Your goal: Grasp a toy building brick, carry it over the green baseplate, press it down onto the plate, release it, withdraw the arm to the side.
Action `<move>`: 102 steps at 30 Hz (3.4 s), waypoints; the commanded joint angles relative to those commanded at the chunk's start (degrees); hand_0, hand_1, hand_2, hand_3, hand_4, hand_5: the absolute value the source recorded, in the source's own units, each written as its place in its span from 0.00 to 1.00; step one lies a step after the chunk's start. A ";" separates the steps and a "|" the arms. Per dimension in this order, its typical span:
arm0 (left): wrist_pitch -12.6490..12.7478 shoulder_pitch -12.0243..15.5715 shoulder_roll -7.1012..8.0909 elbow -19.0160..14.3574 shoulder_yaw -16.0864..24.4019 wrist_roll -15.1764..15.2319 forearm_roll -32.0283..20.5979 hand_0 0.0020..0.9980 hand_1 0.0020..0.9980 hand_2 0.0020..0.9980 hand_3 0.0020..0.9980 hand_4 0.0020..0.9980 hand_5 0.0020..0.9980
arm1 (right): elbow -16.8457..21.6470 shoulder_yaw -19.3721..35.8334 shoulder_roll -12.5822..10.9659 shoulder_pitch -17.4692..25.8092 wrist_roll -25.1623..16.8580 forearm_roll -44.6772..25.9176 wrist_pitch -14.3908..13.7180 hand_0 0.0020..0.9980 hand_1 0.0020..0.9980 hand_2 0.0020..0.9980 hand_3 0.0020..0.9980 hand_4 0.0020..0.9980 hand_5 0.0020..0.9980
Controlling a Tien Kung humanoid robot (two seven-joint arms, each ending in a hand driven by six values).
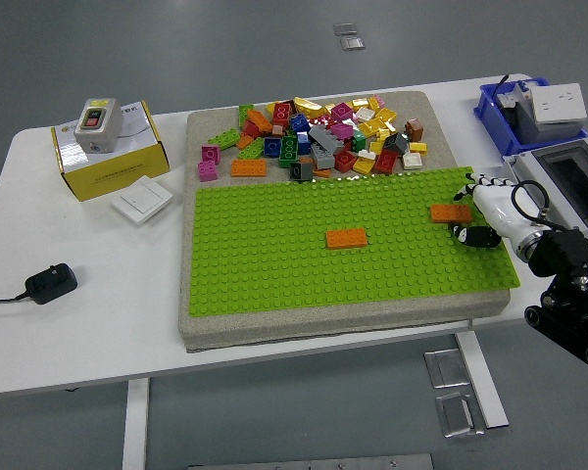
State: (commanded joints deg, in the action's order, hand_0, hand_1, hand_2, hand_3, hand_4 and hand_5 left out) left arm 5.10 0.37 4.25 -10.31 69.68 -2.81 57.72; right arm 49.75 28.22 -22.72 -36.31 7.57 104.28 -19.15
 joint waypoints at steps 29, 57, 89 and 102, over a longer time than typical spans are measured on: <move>0.02 -0.08 -0.01 0.00 -0.30 0.24 -0.16 0.67 0.67 0.65 0.63 0.25 0.61 | 0.06 -0.66 0.19 -0.41 -0.22 -0.85 -0.32 0.95 1.00 1.00 0.57 0.64 0.38; 0.05 -0.17 0.08 0.00 0.11 0.24 0.20 0.67 0.67 0.65 0.63 0.26 0.61 | 10.37 -9.19 -0.72 -2.45 -0.40 0.02 -0.55 0.94 1.00 1.00 0.55 0.64 0.38; 0.04 -0.45 0.30 0.00 -0.11 0.15 0.12 0.67 0.67 0.65 0.64 0.26 0.62 | 8.02 -11.74 1.88 -4.26 -0.97 0.12 -0.26 0.94 1.00 1.00 0.74 0.64 0.38; 0.02 -0.50 0.36 0.00 -0.08 0.13 0.13 0.66 0.66 0.65 0.64 0.26 0.62 | 8.23 -11.99 1.92 -4.16 -0.99 -0.30 -0.29 0.93 1.00 1.00 0.81 0.64 0.38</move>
State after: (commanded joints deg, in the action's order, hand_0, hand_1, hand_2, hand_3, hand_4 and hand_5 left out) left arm 5.12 -0.13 4.61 -10.31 69.60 -2.68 57.85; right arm 57.98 16.23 -20.81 -40.47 6.58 103.97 -19.44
